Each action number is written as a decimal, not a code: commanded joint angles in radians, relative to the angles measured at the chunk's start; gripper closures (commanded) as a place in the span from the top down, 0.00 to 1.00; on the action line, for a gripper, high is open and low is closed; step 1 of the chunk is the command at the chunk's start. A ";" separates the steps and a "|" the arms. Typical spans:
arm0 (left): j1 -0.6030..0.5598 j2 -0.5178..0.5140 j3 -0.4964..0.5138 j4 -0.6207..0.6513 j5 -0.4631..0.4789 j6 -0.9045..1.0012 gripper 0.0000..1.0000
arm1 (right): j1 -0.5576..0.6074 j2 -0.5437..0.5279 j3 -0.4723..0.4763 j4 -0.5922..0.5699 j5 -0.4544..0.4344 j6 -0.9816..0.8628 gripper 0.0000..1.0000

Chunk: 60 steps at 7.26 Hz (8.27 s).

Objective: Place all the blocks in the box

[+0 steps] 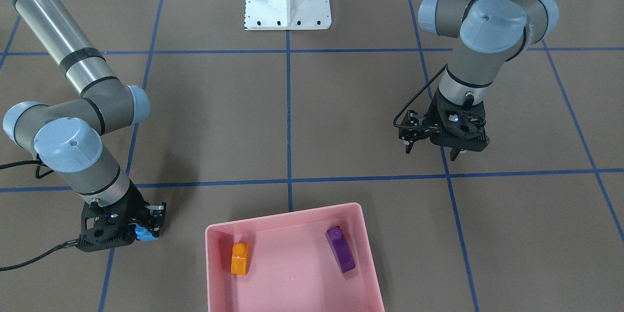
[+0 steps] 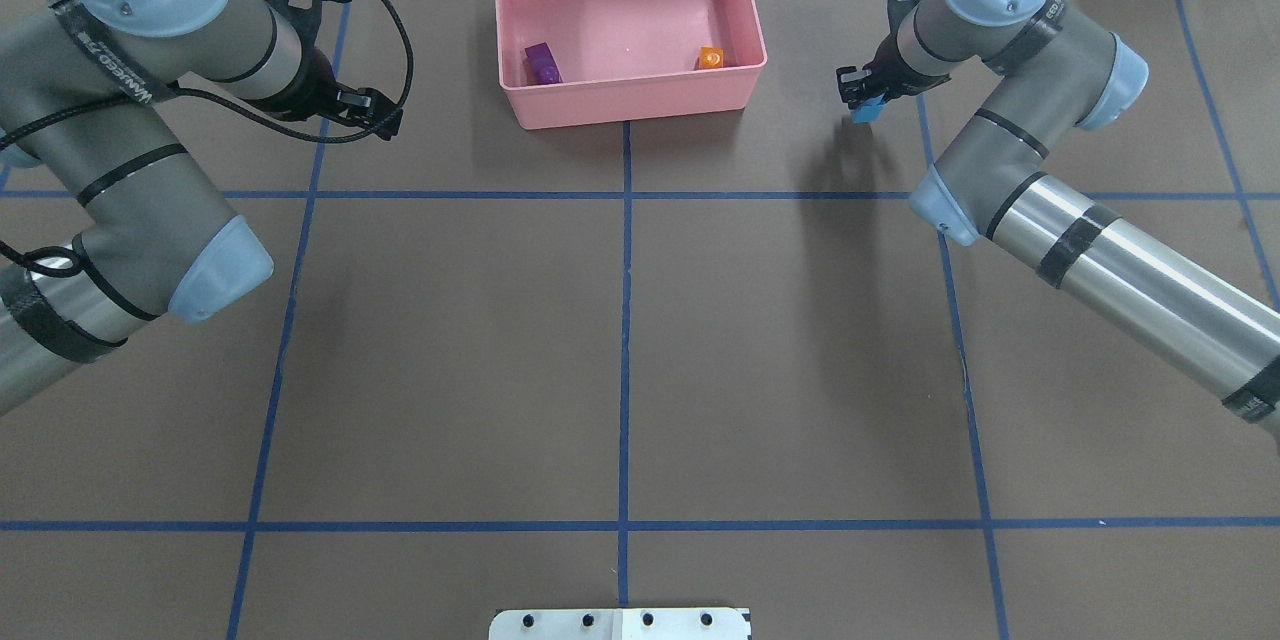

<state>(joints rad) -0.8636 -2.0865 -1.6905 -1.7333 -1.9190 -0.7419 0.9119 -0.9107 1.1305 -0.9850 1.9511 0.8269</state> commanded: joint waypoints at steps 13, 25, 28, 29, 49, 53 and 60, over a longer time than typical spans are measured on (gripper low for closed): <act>0.000 0.000 0.000 -0.002 0.000 -0.001 1.00 | -0.091 0.550 -0.316 -0.245 -0.173 0.399 0.75; 0.171 0.759 -0.460 -0.008 -0.006 0.001 1.00 | 0.120 -0.212 0.826 -0.750 0.136 -0.073 0.99; 0.279 0.954 -0.457 -0.093 -0.105 -0.124 1.00 | 0.159 -0.315 0.908 -0.750 0.160 -0.175 0.99; 0.343 1.050 -0.436 -0.218 -0.106 -0.167 1.00 | 0.159 -0.324 0.926 -0.750 0.160 -0.176 0.99; 0.680 1.146 -0.213 -0.712 -0.204 -0.425 0.53 | 0.154 -0.309 0.939 -0.747 0.146 -0.206 0.99; 0.680 1.146 -0.228 -0.730 -0.202 -0.424 0.00 | 0.156 -0.312 0.943 -0.747 0.144 -0.204 0.99; 0.265 1.052 -0.477 -0.746 -0.201 -0.470 0.00 | 0.162 -0.350 0.946 -0.747 0.155 -0.221 0.99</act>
<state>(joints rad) -0.4682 -0.9391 -2.1671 -2.4838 -2.1204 -1.2179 1.0715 -1.2453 2.0752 -1.7319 2.1034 0.6169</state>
